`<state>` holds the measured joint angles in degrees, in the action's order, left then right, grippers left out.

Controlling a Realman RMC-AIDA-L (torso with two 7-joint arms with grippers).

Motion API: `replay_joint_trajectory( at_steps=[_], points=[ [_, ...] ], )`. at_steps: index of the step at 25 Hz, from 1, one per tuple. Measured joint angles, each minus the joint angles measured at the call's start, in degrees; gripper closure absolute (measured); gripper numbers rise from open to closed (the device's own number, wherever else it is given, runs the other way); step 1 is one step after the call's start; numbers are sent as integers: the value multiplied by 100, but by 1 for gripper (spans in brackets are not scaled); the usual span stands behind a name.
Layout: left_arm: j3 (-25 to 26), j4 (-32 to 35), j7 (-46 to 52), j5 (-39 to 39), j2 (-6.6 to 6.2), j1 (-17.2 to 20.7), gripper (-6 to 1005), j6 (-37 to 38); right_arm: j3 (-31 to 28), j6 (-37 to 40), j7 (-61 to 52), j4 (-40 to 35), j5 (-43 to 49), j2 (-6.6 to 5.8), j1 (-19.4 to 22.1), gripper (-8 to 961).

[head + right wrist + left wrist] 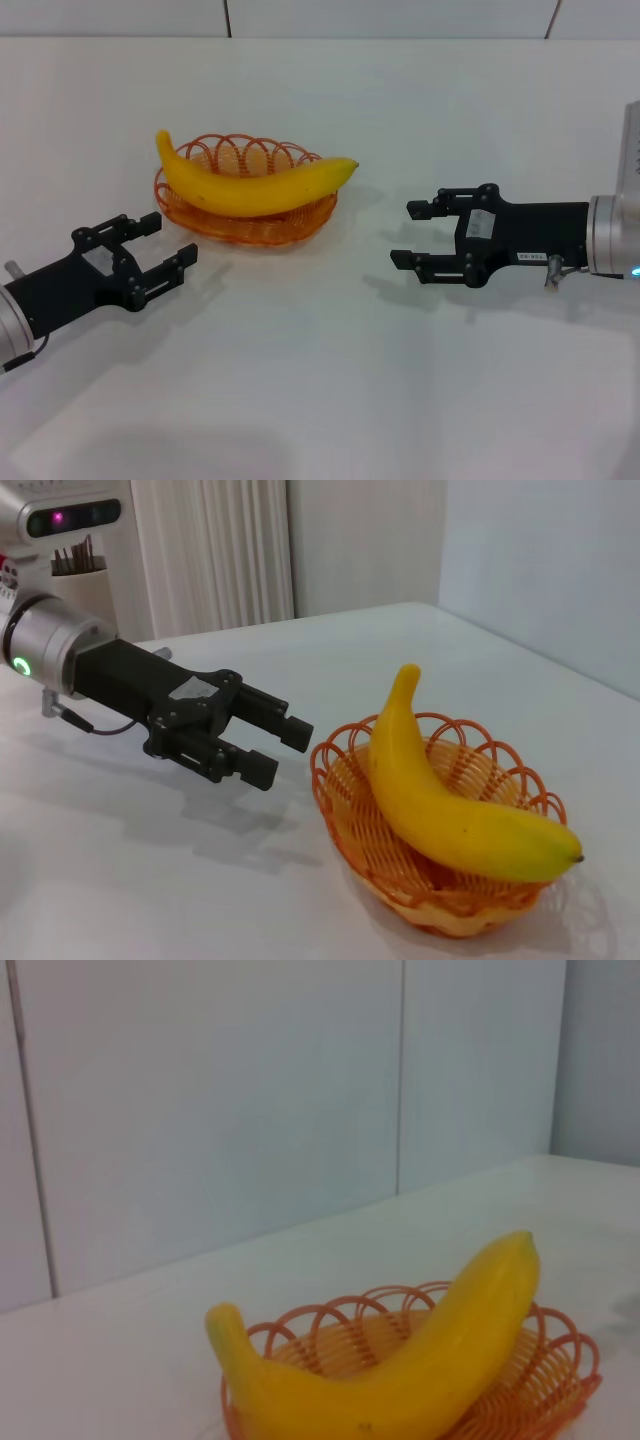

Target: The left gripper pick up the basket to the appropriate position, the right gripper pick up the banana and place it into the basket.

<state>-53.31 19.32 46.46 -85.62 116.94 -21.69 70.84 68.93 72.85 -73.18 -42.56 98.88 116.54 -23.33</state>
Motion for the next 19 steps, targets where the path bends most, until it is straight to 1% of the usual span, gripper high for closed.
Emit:
replay_joint_trajectory(
  at_steps=[19],
  points=[
    [-31, -17, -25, 2, -5, 6, 349, -7, -3, -16, 7, 3, -1, 9, -5, 270]
  ],
)
